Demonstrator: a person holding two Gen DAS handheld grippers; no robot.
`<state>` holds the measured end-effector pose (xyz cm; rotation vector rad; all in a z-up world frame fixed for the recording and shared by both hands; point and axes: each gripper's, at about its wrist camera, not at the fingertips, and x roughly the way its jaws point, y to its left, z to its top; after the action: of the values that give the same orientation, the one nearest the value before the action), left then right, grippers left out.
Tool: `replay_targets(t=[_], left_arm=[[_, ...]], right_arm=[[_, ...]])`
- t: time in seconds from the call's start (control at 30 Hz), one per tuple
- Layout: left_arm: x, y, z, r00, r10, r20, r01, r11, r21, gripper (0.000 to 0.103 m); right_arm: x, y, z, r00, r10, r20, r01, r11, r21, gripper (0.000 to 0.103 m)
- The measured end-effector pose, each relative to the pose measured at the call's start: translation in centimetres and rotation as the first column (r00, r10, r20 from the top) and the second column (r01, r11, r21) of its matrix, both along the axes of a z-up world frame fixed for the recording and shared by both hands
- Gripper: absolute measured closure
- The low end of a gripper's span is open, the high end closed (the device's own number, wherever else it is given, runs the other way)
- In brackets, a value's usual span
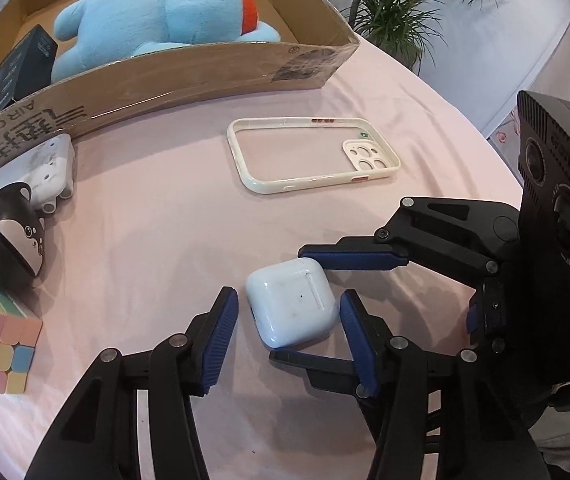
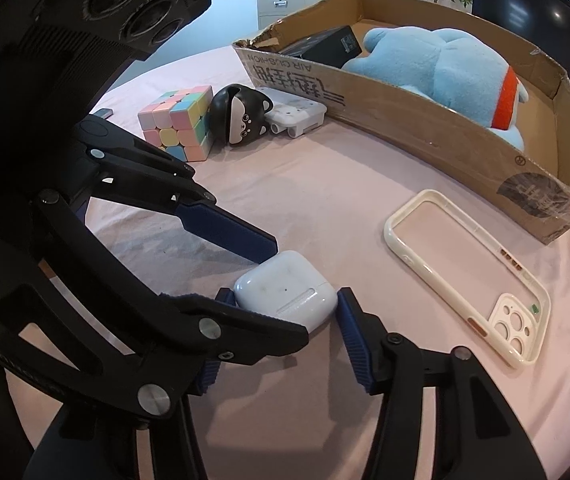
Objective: Organize objects
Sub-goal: 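Lift and carry the earbud case over the cardboard box with the right gripper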
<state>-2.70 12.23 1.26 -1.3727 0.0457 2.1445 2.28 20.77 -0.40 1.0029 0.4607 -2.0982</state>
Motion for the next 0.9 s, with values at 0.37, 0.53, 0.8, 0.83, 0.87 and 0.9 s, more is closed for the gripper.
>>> replay_targets(t=[0.37, 0.53, 0.8, 0.83, 0.87, 0.9], left_arm=[[0.18, 0.12, -0.17, 1.0, -0.005, -0.025, 0.005, 1.0, -0.005, 0.059], [0.16, 0.13, -0.2, 1.0, -0.003, -0.028, 0.003, 1.0, -0.008, 0.059], [0.13, 0.1, -0.08, 1.0, -0.006, -0.025, 0.005, 1.0, -0.016, 0.061], [0.1, 0.12, -0.01, 1.0, -0.006, -0.024, 0.006, 1.0, -0.018, 0.061], [0.09, 0.16, 0.07, 1.0, -0.008, -0.023, 0.007, 1.0, -0.021, 0.061], [0.08, 0.21, 0.15, 1.0, -0.011, -0.021, 0.011, 1.0, -0.024, 0.061]], right_arm=[[0.06, 0.11, -0.11, 1.0, -0.007, -0.011, 0.007, 1.0, 0.009, 0.054], [0.1, 0.15, -0.07, 1.0, -0.007, -0.014, 0.008, 1.0, 0.011, 0.056], [-0.07, 0.52, -0.04, 1.0, -0.003, -0.011, 0.003, 1.0, 0.007, 0.058], [-0.08, 0.55, -0.04, 1.0, -0.002, -0.012, 0.002, 1.0, 0.007, 0.058], [-0.1, 0.58, -0.02, 1.0, -0.002, -0.01, 0.002, 1.0, 0.006, 0.058], [-0.14, 0.62, 0.01, 1.0, -0.004, -0.007, 0.004, 1.0, 0.003, 0.058]])
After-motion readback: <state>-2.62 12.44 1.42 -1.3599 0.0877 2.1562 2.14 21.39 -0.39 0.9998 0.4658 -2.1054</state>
